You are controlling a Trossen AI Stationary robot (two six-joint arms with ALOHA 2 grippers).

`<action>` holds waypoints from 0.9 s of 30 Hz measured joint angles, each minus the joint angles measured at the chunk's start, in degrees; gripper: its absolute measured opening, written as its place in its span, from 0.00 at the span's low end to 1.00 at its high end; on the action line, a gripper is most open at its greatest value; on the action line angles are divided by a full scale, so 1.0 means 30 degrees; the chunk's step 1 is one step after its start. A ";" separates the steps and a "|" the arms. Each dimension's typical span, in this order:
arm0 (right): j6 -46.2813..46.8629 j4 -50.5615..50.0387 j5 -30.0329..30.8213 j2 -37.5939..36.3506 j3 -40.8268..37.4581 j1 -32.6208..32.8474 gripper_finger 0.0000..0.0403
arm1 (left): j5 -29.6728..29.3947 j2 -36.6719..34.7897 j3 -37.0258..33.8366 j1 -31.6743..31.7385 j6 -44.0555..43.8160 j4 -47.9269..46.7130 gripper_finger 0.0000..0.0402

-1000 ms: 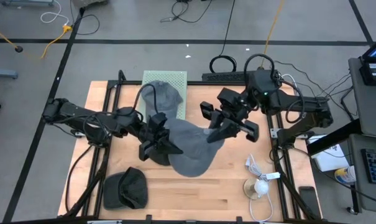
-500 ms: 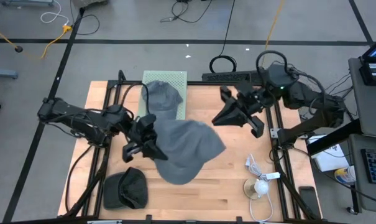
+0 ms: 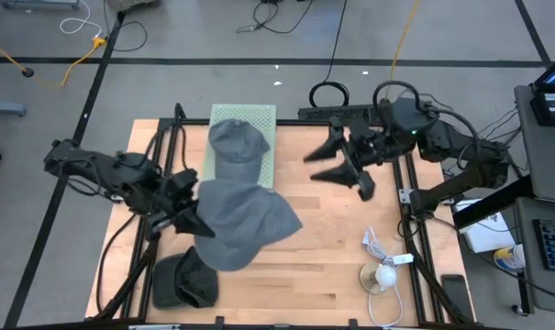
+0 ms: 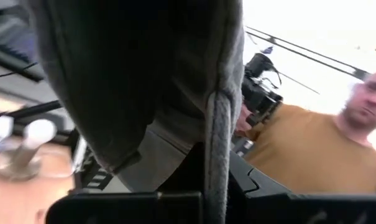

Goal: Pick & Place hat
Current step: Stack the gray cap on the gray cap on the shelf

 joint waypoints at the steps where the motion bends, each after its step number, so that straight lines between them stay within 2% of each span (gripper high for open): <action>1: 0.0194 -0.0010 0.1139 -0.0010 0.0000 -0.0003 0.55 | -0.0545 -0.0365 0.0000 -0.0164 -0.0157 -0.0537 0.02; 4: 0.1023 -0.0551 0.4037 -0.0011 0.0000 -0.0022 0.62 | -0.2151 -0.1387 0.0000 -0.0721 -0.0524 -0.2154 0.02; 6: 0.0980 -0.0857 0.4711 0.0008 -0.0002 -0.0082 0.63 | -0.3343 -0.2024 0.0000 -0.1085 -0.0750 -0.3042 0.02; 11: 0.1701 -0.0864 0.4629 0.0623 0.0015 -0.0517 0.63 | -0.5693 -0.2963 0.0000 -0.1681 -0.1101 -0.4213 0.02; 15: 0.2549 -0.0811 0.3858 0.1572 -0.0007 -0.0977 0.63 | -0.6547 -0.3013 0.0000 -0.1754 -0.0510 -0.4193 0.02; 23: 0.2716 -0.0498 0.2262 0.2809 -0.0007 -0.1042 0.62 | -0.8938 -0.2994 0.0000 -0.1747 0.2912 -0.2818 0.02; 27: 0.2974 0.0190 0.1099 0.3037 0.0007 -0.0914 0.62 | -0.9269 -0.3004 0.0000 -0.1754 0.5616 -0.1123 0.02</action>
